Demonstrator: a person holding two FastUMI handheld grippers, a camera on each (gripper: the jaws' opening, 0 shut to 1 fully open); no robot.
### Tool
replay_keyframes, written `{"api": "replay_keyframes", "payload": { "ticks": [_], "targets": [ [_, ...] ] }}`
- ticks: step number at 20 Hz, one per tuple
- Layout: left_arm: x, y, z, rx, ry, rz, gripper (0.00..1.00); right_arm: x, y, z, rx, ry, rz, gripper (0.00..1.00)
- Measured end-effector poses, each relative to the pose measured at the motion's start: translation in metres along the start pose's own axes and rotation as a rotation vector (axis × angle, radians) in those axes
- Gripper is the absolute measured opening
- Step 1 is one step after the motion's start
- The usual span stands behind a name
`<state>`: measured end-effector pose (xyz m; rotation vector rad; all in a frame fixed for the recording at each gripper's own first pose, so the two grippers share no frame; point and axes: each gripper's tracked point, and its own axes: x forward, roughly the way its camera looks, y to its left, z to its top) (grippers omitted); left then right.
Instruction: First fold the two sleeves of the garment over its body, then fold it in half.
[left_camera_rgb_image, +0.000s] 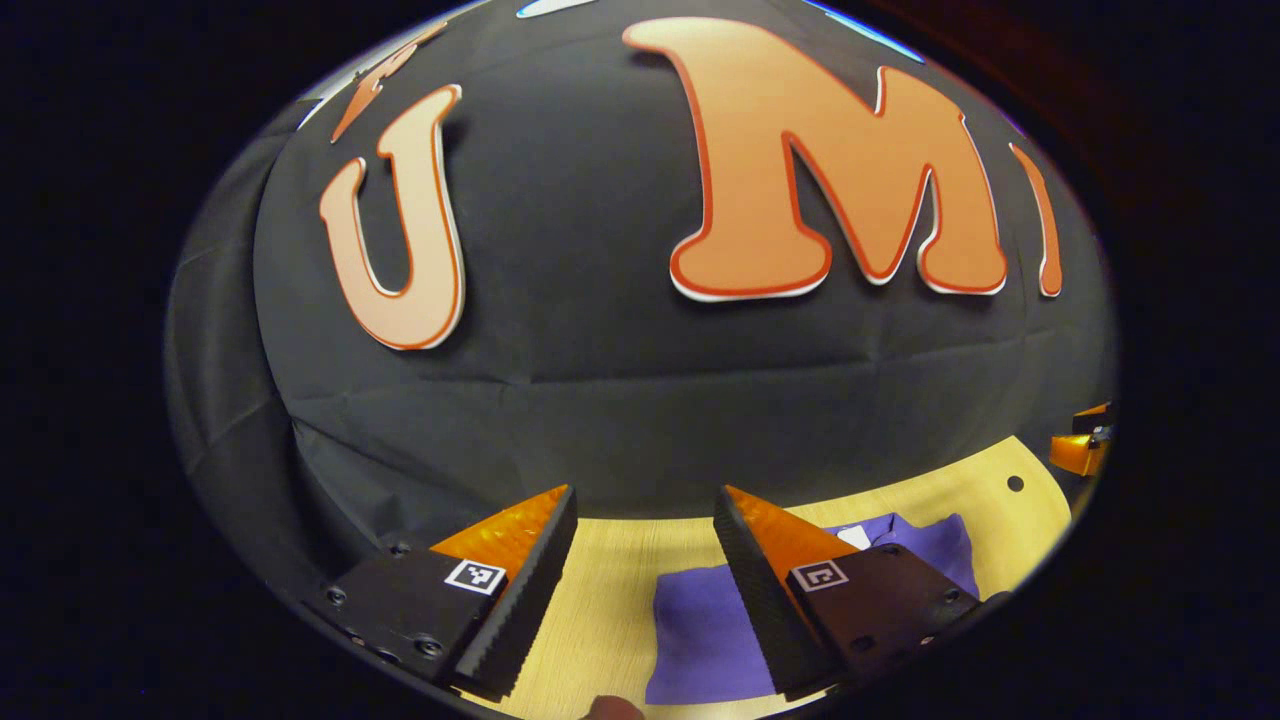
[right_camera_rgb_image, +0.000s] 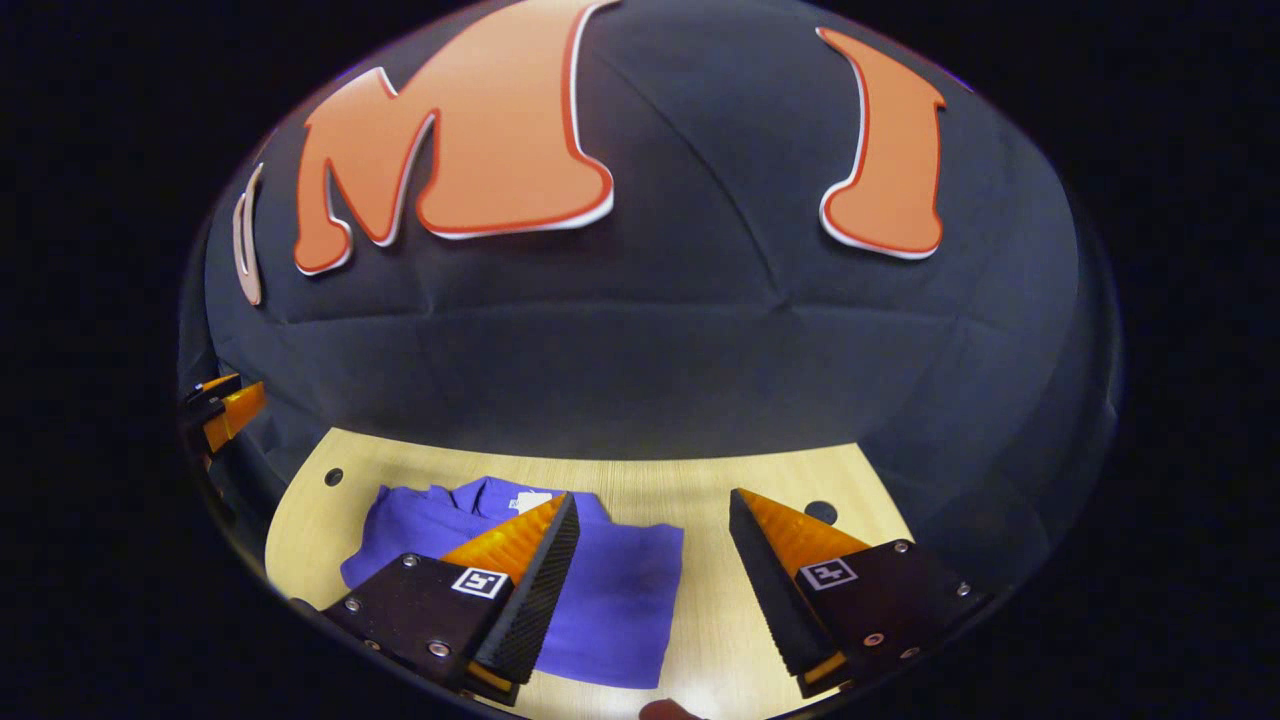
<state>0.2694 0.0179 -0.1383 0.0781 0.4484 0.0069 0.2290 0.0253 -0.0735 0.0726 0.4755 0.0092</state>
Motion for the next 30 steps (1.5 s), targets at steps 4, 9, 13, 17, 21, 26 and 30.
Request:
{"api": "replay_keyframes", "payload": {
  "ticks": [4, 9, 13, 17, 21, 26, 30],
  "targets": [
    [-0.047, -0.008, 0.020, -0.015, -0.077, -0.013, 0.93, -0.049, 0.005, 0.033, -0.040, -0.142, -0.022, 0.93],
    [-0.110, -0.018, 0.057, -0.069, -0.186, -0.038, 0.93, -0.121, 0.004, 0.075, -0.077, -0.328, -0.028, 0.94],
    [-0.154, -0.021, 0.085, -0.101, -0.301, -0.034, 0.98, -0.170, 0.007, 0.095, -0.037, -0.430, -0.019, 0.94],
    [-0.198, -0.026, 0.091, -0.111, -0.357, -0.034, 0.96, -0.210, 0.009, 0.103, -0.011, -0.514, -0.017, 0.93],
    [-0.231, -0.030, 0.091, -0.118, -0.405, -0.041, 0.96, -0.246, 0.010, 0.099, -0.032, -0.590, -0.046, 0.93],
    [-0.264, -0.032, 0.086, -0.146, -0.470, -0.038, 0.97, -0.267, 0.031, 0.078, -0.036, -0.589, 0.001, 0.93],
    [-0.276, -0.036, 0.075, -0.127, -0.492, -0.030, 0.98, -0.274, 0.030, 0.060, -0.029, -0.581, 0.006, 0.93]
  ]
}}
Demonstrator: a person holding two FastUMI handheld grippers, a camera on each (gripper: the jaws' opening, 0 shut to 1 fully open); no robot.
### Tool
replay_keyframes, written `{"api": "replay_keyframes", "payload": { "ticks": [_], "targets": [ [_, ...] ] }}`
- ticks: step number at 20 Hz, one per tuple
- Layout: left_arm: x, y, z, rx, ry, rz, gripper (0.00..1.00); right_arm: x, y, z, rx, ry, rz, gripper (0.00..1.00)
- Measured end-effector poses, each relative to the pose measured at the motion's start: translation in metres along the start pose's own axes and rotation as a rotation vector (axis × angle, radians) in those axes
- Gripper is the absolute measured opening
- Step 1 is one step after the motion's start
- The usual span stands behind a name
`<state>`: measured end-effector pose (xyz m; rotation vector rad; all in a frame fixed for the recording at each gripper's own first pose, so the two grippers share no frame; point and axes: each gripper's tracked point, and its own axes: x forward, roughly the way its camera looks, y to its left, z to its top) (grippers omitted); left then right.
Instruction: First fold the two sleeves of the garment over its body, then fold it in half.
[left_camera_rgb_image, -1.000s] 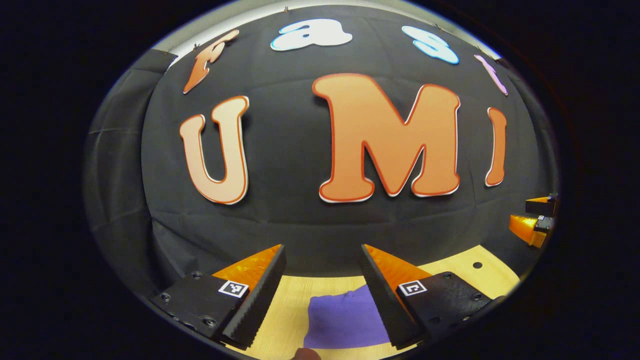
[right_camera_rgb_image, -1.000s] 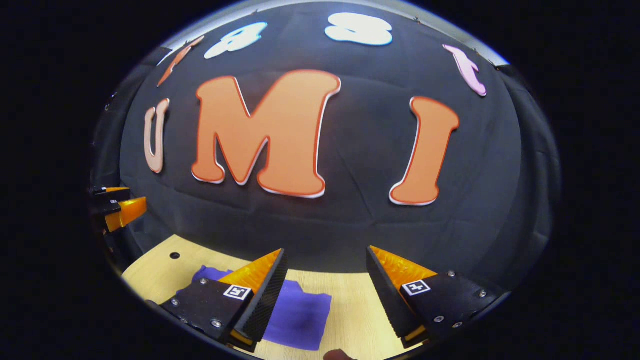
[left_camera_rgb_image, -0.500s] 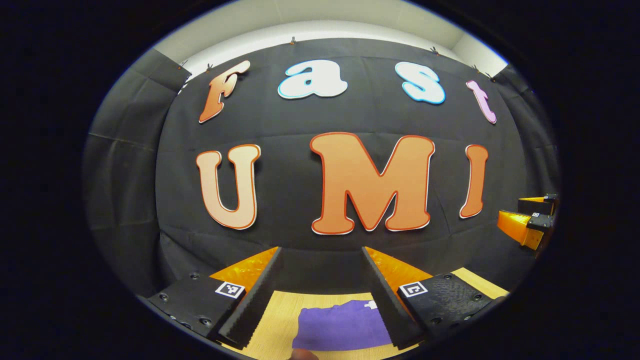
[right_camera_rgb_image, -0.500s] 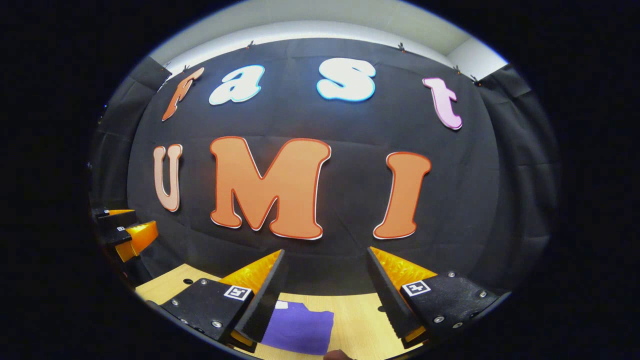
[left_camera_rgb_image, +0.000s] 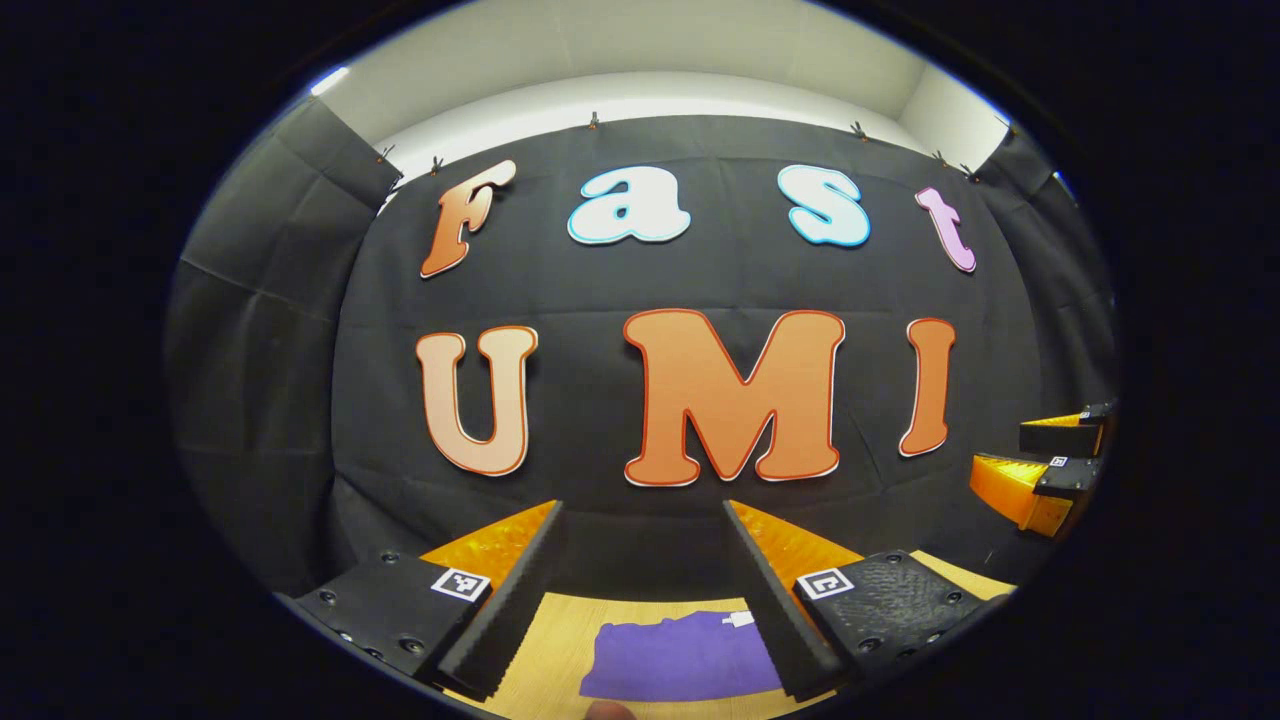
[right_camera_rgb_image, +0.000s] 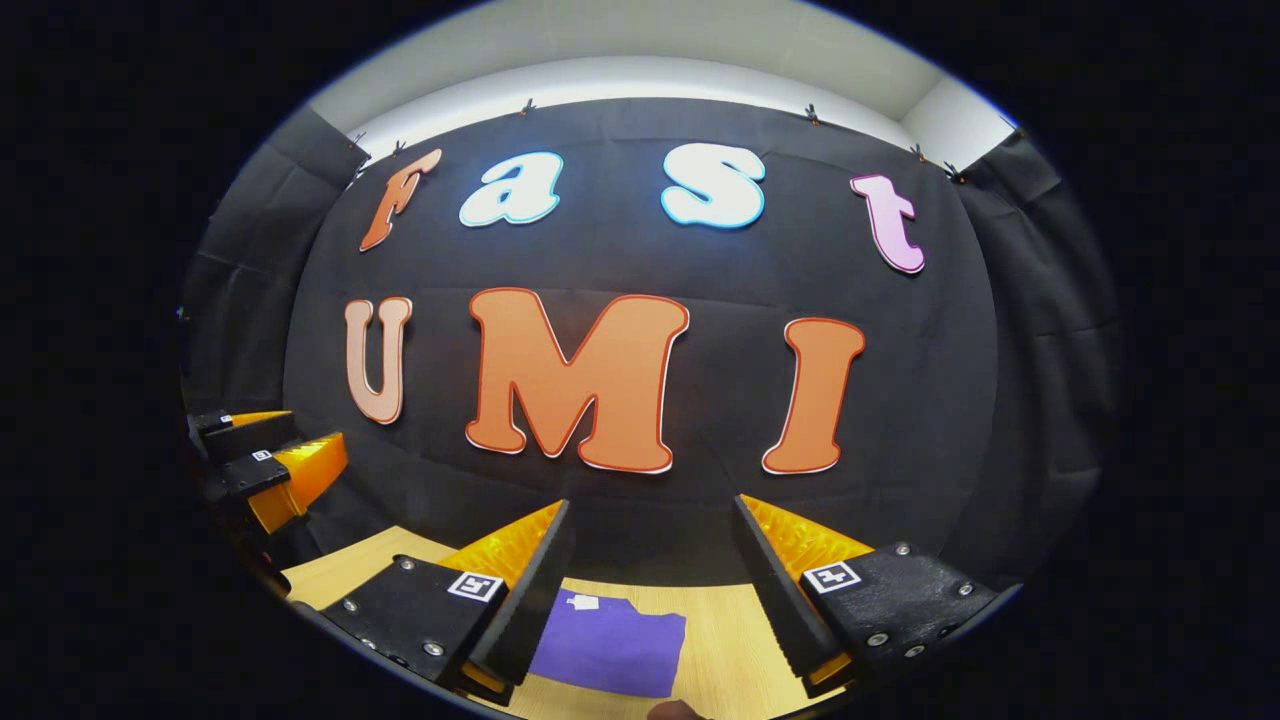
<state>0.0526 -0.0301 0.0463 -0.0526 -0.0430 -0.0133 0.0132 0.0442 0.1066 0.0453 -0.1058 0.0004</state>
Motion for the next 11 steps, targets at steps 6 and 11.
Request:
{"api": "replay_keyframes", "payload": {
  "ticks": [6, 11],
  "targets": [
    [-0.019, -0.005, -0.017, 0.014, -0.001, -0.009, 0.97, -0.014, -0.001, -0.018, 0.029, 0.000, -0.010, 0.93],
    [-0.027, -0.013, -0.024, 0.025, -0.015, -0.026, 0.97, -0.017, 0.000, -0.020, 0.005, -0.028, -0.029, 0.93]
  ]
}}
